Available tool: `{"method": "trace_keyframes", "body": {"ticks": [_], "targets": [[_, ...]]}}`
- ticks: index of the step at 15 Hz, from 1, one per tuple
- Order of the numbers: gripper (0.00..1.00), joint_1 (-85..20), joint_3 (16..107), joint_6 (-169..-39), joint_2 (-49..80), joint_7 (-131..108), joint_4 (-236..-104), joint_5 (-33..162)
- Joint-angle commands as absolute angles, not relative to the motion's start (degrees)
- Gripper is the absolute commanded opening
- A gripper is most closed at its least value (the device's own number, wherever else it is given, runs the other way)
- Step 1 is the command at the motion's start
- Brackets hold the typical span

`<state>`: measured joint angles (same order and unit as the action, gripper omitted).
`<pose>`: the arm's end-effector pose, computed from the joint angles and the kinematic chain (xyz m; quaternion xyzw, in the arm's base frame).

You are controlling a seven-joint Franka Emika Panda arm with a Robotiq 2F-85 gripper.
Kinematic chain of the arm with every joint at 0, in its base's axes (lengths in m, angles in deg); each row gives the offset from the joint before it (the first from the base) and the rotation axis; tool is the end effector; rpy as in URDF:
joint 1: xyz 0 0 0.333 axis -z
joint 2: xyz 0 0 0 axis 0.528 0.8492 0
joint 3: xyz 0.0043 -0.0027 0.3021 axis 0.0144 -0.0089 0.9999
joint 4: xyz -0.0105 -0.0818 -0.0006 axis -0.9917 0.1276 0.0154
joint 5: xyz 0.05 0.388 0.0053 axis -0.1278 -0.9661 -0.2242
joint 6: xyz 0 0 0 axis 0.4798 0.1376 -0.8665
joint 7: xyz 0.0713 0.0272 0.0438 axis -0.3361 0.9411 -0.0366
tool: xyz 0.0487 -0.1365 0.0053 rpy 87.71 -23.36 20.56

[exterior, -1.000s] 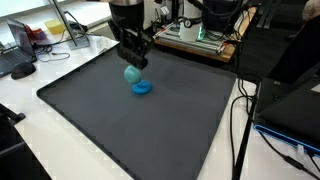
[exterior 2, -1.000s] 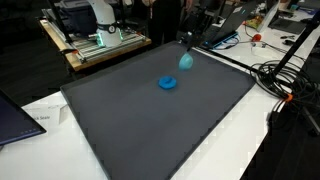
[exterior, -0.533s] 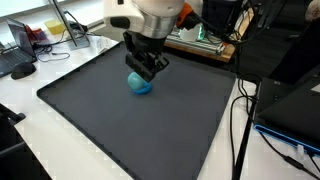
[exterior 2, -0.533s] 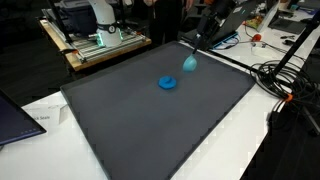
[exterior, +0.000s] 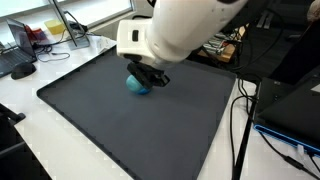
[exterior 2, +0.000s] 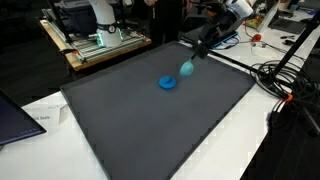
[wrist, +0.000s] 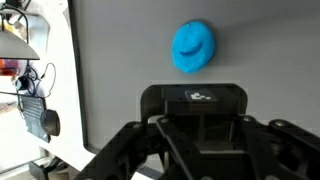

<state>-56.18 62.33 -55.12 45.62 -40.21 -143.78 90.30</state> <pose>0.6584 0.1874 0.2589 0.9367 -0.0587 -0.0774 0.3364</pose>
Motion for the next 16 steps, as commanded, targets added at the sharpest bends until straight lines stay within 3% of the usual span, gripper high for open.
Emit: {"method": "trace_keyframes", "body": {"ticks": [1,16], "targets": [[0.22,-58.86,60.21,-49.33,52.07,-40.74,-135.86,93.58],[0.22,-62.52,55.92,-41.50,66.24,-39.63,-123.90,98.74]]}}
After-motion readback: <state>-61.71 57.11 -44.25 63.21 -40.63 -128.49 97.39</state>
